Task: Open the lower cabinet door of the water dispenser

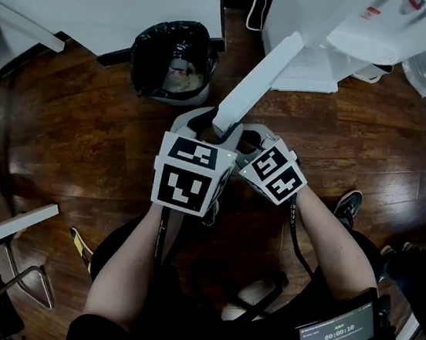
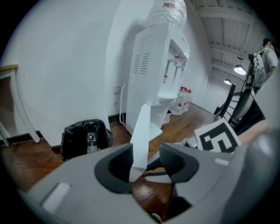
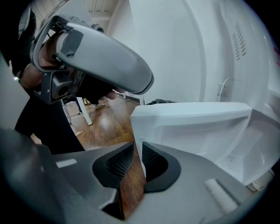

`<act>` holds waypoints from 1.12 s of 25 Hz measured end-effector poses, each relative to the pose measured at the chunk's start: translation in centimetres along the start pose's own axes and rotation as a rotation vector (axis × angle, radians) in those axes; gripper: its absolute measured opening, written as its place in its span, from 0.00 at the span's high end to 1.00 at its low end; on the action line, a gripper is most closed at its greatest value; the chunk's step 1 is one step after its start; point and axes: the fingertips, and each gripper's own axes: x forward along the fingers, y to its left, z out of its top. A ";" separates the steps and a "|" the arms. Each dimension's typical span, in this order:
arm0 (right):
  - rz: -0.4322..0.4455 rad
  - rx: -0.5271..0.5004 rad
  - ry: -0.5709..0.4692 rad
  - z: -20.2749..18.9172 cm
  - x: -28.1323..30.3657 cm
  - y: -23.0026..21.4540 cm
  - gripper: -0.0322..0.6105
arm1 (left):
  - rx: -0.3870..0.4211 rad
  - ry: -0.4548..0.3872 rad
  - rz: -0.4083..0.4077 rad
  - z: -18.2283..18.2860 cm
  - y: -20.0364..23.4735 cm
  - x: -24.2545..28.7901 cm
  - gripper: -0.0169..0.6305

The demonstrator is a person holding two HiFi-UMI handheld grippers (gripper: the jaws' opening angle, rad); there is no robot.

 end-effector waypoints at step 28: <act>-0.085 -0.009 -0.022 1.2 -0.3 -1.3 0.87 | -0.020 -0.025 -0.028 1.2 -0.7 0.1 0.66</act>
